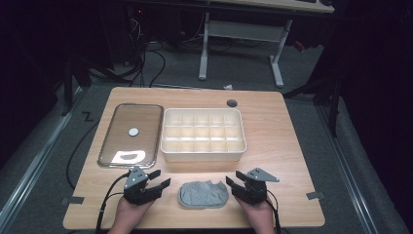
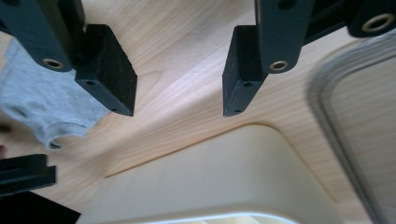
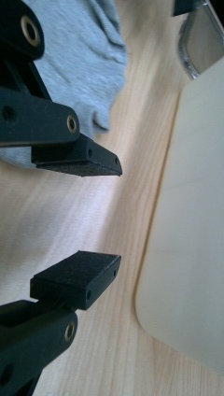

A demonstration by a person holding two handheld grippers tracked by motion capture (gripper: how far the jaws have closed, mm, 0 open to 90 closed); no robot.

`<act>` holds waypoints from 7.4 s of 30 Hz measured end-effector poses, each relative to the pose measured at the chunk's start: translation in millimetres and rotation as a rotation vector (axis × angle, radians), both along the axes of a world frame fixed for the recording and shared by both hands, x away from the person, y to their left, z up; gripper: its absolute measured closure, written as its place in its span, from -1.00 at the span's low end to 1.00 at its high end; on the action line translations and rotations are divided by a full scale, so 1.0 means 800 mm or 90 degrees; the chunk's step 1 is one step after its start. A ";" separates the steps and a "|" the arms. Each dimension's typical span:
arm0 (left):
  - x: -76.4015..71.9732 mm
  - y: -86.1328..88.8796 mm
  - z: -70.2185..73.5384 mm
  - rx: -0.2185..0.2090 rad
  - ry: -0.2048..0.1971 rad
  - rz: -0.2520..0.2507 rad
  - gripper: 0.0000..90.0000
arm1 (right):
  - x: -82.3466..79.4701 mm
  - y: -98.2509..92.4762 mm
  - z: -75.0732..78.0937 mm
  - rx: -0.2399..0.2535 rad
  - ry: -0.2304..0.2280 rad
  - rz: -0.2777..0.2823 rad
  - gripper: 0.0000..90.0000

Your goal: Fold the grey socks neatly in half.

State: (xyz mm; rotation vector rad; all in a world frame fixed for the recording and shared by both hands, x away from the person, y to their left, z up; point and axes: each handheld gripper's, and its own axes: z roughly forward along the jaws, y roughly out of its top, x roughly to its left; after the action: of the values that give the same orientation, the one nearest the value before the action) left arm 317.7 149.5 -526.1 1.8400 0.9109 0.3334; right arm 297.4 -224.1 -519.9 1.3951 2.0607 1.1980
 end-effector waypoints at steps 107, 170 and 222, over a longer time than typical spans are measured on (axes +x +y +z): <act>-0.035 -0.086 -0.006 0.225 -0.030 -0.083 0.42 | -0.012 0.044 0.010 -0.048 0.040 0.103 0.79; -0.008 -0.097 -0.001 0.068 0.152 -0.044 0.01 | -0.024 0.015 0.003 0.021 -0.018 0.083 0.82; -0.011 -0.074 -0.009 -0.046 0.128 -0.089 0.37 | -0.039 0.113 0.057 -0.104 -0.059 0.073 0.35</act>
State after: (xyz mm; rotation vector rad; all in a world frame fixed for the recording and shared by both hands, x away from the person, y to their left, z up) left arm 309.2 90.1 -533.5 1.8813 0.9118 0.0291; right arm 266.4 -133.8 -474.1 1.1405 2.1454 1.0890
